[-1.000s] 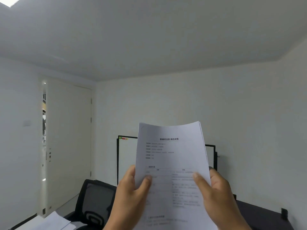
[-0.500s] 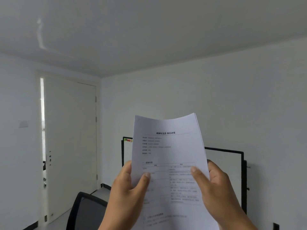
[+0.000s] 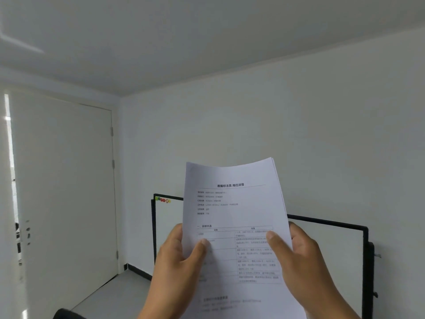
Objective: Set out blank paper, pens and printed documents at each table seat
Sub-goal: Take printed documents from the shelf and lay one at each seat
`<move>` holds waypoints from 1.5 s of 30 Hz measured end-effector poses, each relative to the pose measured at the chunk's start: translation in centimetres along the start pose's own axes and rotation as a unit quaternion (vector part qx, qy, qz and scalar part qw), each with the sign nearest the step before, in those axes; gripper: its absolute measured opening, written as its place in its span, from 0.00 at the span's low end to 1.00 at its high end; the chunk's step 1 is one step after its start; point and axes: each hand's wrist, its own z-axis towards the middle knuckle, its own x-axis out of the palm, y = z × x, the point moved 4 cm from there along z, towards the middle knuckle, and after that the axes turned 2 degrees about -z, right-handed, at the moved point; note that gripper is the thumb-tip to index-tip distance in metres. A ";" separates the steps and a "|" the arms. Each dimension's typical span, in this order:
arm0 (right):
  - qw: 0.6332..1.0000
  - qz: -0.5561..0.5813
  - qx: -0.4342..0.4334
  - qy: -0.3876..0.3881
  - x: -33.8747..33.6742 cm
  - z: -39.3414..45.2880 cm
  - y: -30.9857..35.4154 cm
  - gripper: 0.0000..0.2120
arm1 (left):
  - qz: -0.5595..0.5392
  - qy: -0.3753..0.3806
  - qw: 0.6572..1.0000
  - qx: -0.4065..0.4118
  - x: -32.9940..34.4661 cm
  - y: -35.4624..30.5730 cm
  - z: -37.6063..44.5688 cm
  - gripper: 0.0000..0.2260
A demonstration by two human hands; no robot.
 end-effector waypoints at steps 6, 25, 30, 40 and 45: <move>0.998 0.030 -0.007 0.046 1.6 12.1 -8.0 0.09 | 0.031 -0.048 0.998 -0.009 5.4 6.7 9.2 0.10; 0.972 0.083 0.001 0.219 24.0 41.9 -23.3 0.08 | 0.121 -0.228 0.965 -0.043 1.2 24.2 35.4 0.10; 0.966 0.084 -0.016 0.244 33.0 48.0 -24.0 0.09 | 0.110 -0.250 0.961 -0.035 -4.0 28.1 42.8 0.10; 0.946 0.134 -0.030 0.293 50.2 57.4 -25.1 0.10 | 0.152 -0.299 0.941 -0.037 -14.5 32.2 54.5 0.08; 0.921 0.159 -0.027 0.355 61.6 61.6 -27.7 0.08 | 0.182 -0.349 0.918 -0.046 -20.7 36.6 59.4 0.08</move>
